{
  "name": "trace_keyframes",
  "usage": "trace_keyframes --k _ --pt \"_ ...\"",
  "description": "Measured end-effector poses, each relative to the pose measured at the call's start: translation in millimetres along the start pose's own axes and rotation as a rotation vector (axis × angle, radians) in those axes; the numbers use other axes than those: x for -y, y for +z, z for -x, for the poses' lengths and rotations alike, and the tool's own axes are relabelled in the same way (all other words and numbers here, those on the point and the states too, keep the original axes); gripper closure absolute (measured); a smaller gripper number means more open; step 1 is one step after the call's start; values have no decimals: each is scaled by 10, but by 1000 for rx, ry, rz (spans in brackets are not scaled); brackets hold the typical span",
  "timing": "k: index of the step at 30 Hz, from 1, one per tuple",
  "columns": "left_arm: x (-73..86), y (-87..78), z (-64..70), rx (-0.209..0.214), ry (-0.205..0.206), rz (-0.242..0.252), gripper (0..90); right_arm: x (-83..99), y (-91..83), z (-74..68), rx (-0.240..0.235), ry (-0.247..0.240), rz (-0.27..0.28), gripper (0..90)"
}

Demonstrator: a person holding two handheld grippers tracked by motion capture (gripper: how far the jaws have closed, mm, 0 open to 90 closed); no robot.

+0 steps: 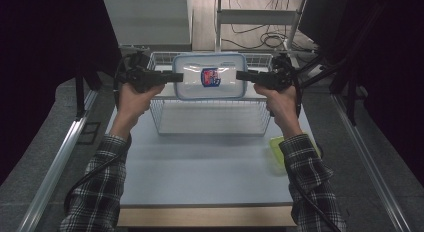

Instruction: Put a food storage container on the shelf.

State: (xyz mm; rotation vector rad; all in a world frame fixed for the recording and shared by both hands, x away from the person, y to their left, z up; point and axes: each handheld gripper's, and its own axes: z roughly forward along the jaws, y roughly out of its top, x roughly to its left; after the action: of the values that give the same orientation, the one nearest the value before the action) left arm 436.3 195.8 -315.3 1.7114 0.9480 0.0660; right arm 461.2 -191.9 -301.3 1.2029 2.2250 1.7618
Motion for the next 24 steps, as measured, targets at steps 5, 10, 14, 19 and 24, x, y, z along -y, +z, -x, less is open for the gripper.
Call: trace_keyframes --k 5,10,14,19,24 --pt "-15 30 -1 -17 3 12 517 -2 29 44 7 12 5 485" --pt "3 57 2 -31 14 35 497 13 38 63 14 16 6 479" --pt "9 64 -4 -30 12 45 491 5 39 48 30 6 5 476" --pt "19 86 -5 -44 25 31 465 2 41 41 39 -6 3 475" --pt "44 127 -36 -43 9 26 438 9 67 51 58 -7 6 462"
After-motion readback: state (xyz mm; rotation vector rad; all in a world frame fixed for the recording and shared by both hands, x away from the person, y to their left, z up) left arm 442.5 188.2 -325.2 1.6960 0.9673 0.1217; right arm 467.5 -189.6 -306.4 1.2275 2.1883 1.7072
